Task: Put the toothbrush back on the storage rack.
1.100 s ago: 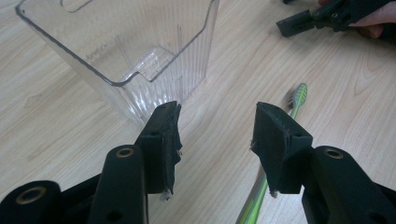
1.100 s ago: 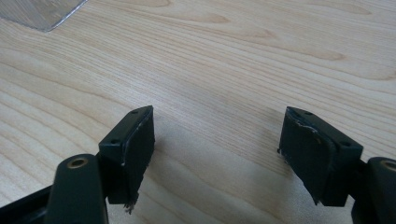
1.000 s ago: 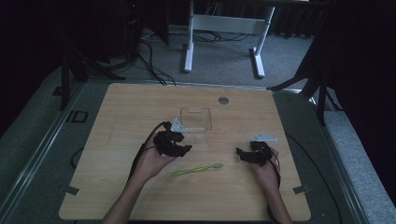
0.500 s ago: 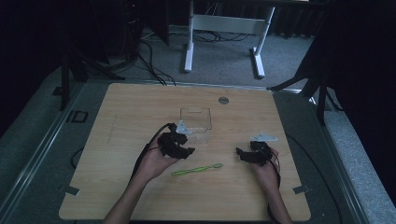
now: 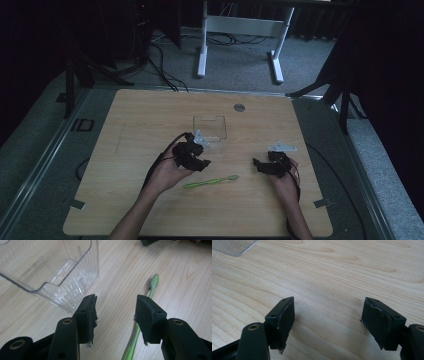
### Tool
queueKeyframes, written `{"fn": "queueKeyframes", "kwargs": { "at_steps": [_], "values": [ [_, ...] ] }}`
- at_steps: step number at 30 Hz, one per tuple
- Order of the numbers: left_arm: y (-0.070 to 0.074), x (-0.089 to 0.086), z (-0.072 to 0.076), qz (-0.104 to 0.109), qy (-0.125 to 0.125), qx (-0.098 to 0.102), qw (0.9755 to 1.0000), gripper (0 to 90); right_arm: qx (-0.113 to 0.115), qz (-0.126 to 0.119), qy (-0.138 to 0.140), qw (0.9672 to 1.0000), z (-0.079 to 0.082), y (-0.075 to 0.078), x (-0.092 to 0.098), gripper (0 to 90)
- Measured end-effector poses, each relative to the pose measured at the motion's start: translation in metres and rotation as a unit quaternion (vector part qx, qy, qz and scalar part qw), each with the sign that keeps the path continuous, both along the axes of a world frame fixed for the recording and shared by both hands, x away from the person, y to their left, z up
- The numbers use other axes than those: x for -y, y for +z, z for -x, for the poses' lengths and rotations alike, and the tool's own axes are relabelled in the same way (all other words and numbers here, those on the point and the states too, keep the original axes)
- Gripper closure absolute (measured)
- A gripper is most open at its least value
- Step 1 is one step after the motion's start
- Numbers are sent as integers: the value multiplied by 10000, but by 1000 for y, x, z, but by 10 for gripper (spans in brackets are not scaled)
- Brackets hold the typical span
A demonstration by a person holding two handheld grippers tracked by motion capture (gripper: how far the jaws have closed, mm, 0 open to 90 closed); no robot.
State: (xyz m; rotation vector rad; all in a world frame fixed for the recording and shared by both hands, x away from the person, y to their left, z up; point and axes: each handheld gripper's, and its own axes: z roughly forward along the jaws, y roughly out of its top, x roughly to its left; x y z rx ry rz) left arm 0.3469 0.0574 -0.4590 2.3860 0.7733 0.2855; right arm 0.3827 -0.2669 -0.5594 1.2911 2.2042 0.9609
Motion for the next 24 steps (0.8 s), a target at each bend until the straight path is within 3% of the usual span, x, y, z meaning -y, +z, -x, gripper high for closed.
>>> {"fn": "queueKeyframes", "kwargs": {
  "at_steps": [14,24],
  "values": [
    [0,8,-1,-77,-179,-83,9998,512,0,-3,0,10000,0,0,0,264],
    [-1,15,-3,-246,-368,-194,9988,514,-2,-1,-2,10000,0,0,0,264]
  ]
}}
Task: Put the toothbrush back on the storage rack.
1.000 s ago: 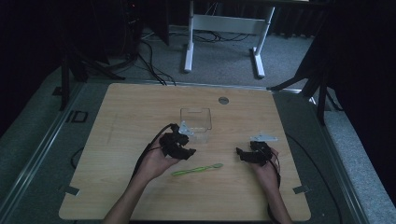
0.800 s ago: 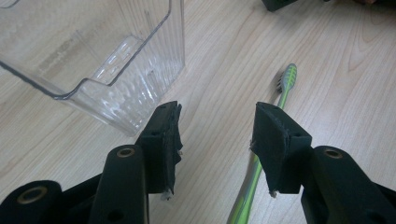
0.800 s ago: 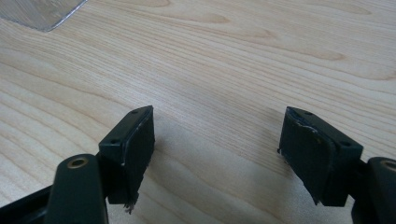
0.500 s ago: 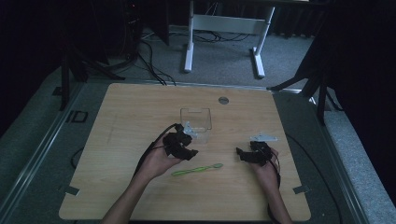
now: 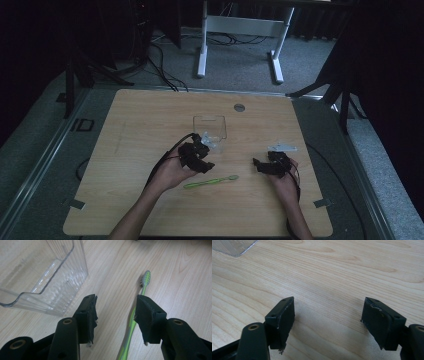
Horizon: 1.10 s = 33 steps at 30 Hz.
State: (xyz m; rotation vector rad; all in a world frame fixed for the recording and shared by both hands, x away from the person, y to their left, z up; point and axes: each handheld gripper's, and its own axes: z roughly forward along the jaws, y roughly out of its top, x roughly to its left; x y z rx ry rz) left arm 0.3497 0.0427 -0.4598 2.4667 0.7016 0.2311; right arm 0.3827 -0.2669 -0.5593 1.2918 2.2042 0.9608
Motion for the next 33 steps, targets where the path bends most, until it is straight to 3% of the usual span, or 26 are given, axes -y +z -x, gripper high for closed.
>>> {"fn": "queueKeyframes", "kwargs": {
  "at_steps": [33],
  "values": [
    [-4,21,-3,-337,-376,-230,9985,559,-2,2,3,10000,0,0,0,264]
  ]
}}
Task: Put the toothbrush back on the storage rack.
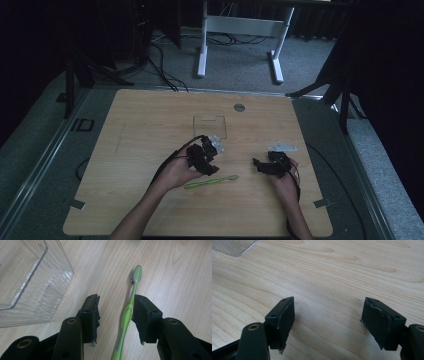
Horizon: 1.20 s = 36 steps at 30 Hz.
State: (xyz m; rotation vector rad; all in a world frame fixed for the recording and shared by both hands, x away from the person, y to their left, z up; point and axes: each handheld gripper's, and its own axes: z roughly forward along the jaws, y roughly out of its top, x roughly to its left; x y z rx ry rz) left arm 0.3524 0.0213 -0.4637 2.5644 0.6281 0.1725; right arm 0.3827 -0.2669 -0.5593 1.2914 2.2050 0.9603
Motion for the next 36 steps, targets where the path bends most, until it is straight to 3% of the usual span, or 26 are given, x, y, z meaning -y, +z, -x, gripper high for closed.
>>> {"fn": "queueKeyframes", "kwargs": {
  "at_steps": [24,36],
  "values": [
    [-6,13,-2,-304,-219,-161,9992,577,-1,7,5,10000,0,0,0,264],
    [-15,20,-2,-557,-412,-293,9972,595,2,2,2,10000,0,0,0,264]
  ]
}}
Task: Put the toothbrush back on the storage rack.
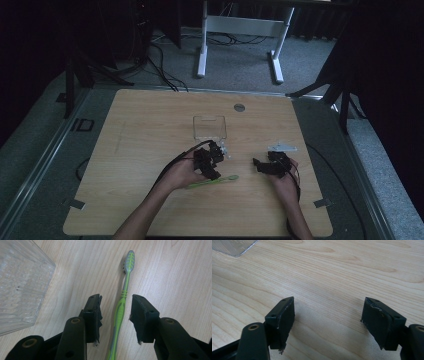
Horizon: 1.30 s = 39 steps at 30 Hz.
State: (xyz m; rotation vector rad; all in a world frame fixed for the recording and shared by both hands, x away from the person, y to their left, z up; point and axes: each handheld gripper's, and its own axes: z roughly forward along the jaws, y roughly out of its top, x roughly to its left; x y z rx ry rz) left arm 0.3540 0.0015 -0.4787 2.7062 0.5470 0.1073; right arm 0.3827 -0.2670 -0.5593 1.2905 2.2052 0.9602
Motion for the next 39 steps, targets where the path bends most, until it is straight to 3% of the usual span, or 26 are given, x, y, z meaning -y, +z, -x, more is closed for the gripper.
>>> {"fn": "queueKeyframes", "kwargs": {
  "at_steps": [39],
  "values": [
    [-16,18,0,-539,-151,-135,9983,638,-2,0,-1,10000,0,0,0,264]
  ]
}}
